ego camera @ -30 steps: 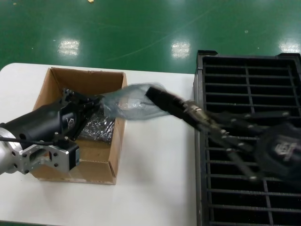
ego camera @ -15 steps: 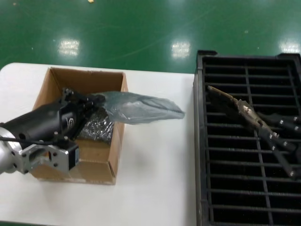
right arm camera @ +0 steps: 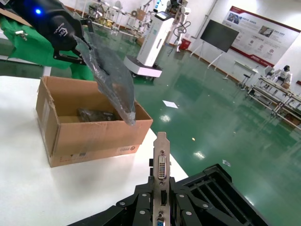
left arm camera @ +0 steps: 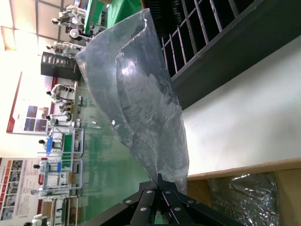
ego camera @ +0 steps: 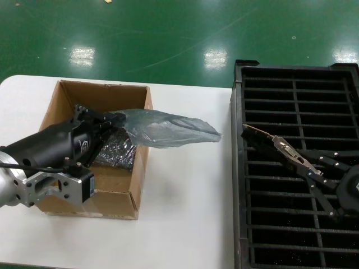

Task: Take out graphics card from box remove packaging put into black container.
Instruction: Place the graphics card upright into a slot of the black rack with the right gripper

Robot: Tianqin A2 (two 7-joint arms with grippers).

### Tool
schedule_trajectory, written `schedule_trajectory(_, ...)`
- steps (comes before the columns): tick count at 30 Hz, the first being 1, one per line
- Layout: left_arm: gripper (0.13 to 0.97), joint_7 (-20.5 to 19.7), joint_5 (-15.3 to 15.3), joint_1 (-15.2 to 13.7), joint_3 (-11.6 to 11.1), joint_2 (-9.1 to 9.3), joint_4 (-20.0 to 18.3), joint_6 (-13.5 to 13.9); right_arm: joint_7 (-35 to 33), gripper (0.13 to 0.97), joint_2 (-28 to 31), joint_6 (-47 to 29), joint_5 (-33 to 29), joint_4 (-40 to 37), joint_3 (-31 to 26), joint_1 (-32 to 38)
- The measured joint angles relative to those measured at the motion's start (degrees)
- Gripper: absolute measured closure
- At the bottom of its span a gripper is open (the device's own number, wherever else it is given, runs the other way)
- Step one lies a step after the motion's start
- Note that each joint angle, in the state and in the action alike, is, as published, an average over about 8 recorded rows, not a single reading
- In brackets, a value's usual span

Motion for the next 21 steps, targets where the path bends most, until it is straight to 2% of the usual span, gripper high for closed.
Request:
schedule_trajectory(12,0.957,0.0,0.0,0.0,0.0,0.0,0.0,0.0,0.3,0.909,0.0,-1.1,-0.7,-0.3,-0.9,1.5)
schedule_trajectory(16,0.957,0.0,0.0,0.0,0.0,0.0,0.0,0.0,1.2,0.909,0.3,-5.9,-2.5,-1.0,-4.2,7.3)
schedule_trajectory(21,0.957,0.0,0.0,0.0,0.0,0.0,0.0,0.0,2.6,0.909,1.4,-15.8,-4.1,-2.1,-9.2,18.0)
